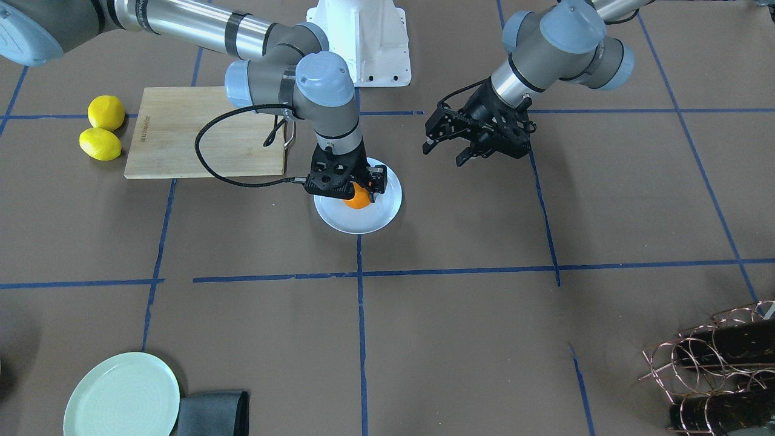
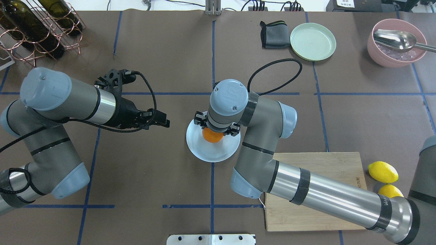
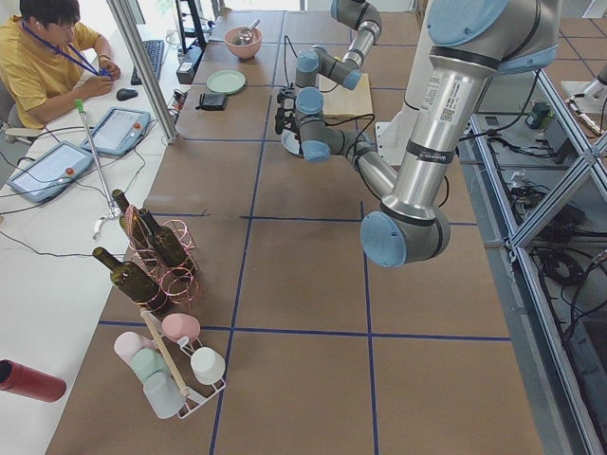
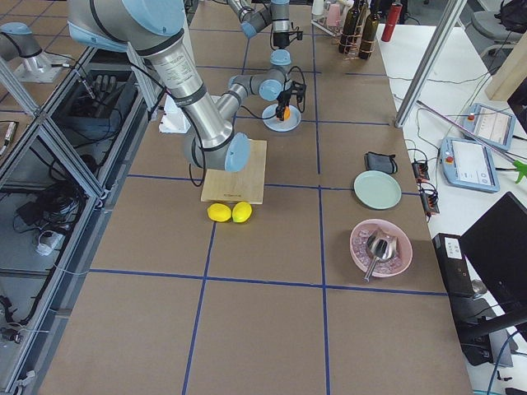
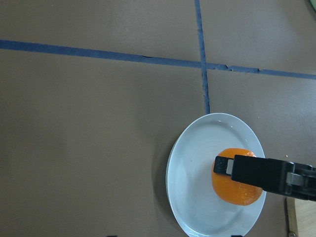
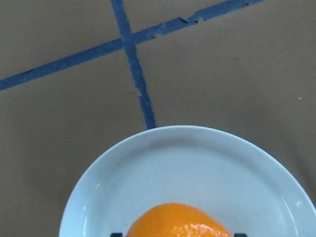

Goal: Pick orange to plate
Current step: 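Carry the orange with the right gripper over the pale blue plate and lower it, then open the right gripper to release the orange onto the plate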

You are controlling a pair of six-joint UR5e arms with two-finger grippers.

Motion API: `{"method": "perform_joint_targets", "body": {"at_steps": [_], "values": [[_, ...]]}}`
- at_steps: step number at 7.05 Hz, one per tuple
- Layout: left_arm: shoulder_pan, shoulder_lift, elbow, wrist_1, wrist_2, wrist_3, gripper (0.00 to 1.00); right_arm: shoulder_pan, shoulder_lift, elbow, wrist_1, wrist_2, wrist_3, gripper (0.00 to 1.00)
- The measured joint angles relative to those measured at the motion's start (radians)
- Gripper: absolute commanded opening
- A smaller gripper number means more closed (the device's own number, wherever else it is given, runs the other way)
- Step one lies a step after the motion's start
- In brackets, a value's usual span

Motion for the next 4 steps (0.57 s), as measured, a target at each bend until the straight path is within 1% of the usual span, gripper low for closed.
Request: {"method": "perform_joint_targets", "body": {"at_steps": [2, 3, 4], "values": [[0.0, 0.0, -0.002, 0.0, 0.0, 0.0, 0.82, 0.0, 0.009, -0.009, 0.0, 0.0, 0.002, 1.0], [-0.001, 0.0, -0.004, 0.0, 0.0, 0.0, 0.82, 0.006, 0.009, 0.0, 0.0, 0.005, 0.002, 1.0], [-0.003, 0.002, -0.007, 0.0, 0.0, 0.0, 0.83, 0.026, -0.004, 0.03, -0.002, 0.028, -0.002, 1.0]]}}
